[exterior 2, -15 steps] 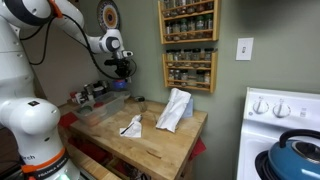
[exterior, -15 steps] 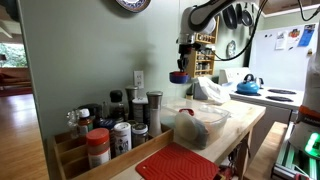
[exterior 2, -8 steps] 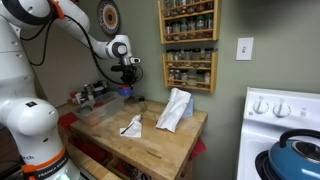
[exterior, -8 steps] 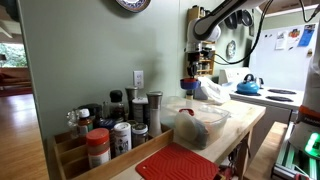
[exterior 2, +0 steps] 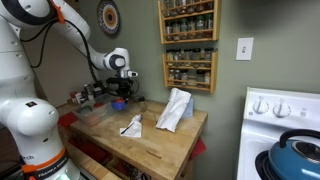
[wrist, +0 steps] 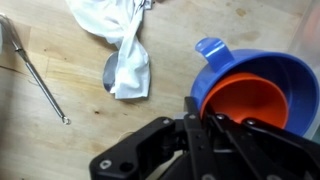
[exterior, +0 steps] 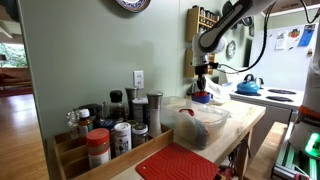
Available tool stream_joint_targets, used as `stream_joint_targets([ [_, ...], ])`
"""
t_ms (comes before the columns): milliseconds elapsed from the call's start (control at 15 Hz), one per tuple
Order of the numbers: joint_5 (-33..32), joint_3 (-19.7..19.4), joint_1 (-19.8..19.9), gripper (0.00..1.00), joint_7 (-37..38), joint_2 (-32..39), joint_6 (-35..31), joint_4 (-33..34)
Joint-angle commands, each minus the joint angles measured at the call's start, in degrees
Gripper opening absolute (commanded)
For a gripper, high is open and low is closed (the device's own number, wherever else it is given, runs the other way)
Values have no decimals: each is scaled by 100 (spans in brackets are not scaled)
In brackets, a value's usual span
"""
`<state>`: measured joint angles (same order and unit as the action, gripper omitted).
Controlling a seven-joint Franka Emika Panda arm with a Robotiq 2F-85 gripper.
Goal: Remove the blue cup from the clear case, put it on the table, remove the orange cup from the blue cup and put it on the table
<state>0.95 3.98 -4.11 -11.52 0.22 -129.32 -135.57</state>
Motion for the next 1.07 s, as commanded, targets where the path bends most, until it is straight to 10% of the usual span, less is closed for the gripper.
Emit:
stream_joint_targets([
  [0, 256, 0, 7, 2, 111, -101, -787, -569],
  [400, 114, -68, 73, 2, 443, 213, -2436, -1050],
  [933, -40, -255, 235, 2, 774, 681, -3023, -1141],
  [1000, -60, -266, 234, 22, 816, 724, -3068, -1137],
])
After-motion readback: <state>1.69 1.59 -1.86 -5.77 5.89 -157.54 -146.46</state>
